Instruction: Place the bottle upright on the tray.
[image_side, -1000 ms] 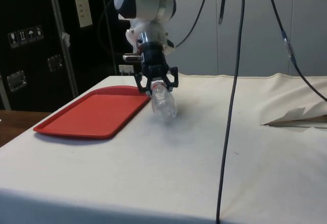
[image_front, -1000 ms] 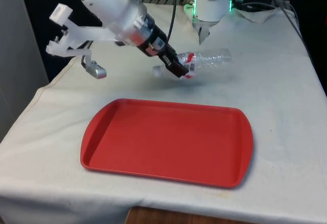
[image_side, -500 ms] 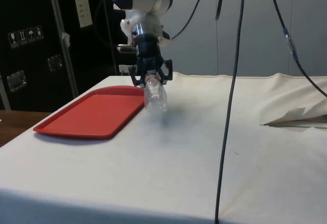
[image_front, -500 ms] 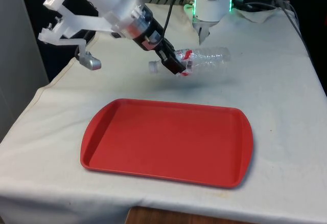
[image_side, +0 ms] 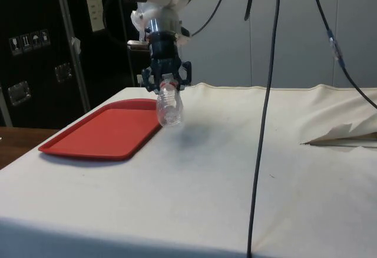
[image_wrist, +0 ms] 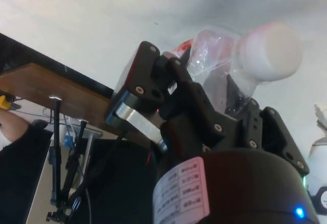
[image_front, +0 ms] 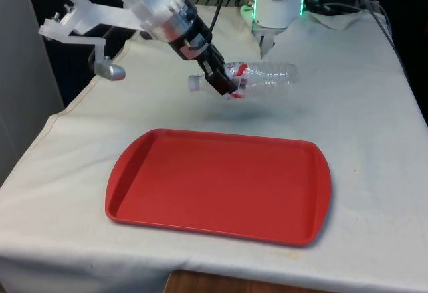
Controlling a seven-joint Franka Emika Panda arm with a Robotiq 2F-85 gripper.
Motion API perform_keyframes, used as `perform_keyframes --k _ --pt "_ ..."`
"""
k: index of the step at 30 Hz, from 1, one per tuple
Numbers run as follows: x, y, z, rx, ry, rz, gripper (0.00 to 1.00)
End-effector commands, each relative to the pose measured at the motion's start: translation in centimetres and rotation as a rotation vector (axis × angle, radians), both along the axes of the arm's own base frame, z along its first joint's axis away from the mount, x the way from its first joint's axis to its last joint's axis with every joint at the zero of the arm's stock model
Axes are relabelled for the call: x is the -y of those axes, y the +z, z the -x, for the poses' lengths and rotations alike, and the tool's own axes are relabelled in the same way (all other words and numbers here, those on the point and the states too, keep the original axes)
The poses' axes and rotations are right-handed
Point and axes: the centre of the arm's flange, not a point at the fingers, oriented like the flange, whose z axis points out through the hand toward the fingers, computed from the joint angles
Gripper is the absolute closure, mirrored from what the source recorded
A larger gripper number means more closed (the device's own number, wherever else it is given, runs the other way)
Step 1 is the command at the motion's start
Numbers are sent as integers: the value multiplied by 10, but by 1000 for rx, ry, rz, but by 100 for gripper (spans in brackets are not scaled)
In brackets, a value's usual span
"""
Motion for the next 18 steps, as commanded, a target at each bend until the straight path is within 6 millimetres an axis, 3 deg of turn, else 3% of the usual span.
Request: perform_keyframes --k 1,18 --pt "0 2 -1 2 -3 3 86" --pt "2 27 -22 21 -55 77 86"
